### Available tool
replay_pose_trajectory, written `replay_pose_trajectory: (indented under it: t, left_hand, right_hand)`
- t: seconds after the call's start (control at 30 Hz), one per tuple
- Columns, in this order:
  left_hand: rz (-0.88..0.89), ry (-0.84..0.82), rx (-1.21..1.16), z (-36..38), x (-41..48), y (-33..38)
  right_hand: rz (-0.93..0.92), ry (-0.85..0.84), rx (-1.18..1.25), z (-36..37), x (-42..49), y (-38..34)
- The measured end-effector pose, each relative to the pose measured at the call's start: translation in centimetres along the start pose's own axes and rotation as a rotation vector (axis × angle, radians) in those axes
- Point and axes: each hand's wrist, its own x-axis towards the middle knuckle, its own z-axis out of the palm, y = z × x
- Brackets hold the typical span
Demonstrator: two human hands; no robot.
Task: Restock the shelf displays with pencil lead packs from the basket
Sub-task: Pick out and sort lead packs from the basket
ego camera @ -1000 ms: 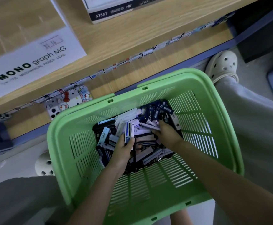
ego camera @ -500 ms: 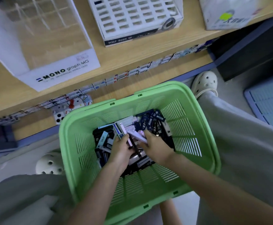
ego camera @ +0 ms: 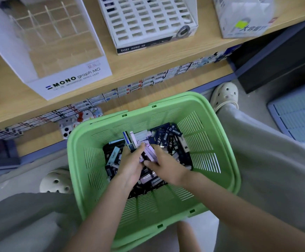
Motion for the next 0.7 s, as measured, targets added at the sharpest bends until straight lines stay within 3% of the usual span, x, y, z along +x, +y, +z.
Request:
replay_pose_trajectory:
  t: [0.1,0.3,0.6,0.7]
  left_hand:
    - [0.024,-0.014,0.011,0.1,0.0,-0.1]
    - [0.078,-0.018,-0.063,1.0,-1.1,0.5]
    - [0.222,-0.055,0.158,0.9,-4.8,3.0]
    - [0.190,-0.068,0.220,0.6,-5.7,2.9]
  right_hand:
    - [0.042,-0.033,0.133,0.1,-0.2,0.4]
    - [0.057,-0.018,0.168,-0.4,-1.0,-0.1]
    - [0.065,-0.100,-0.068,-1.4,-4.5,-0.7]
    - [0.114,-0.010,-0.061,-1.7,-5.5,-0.5]
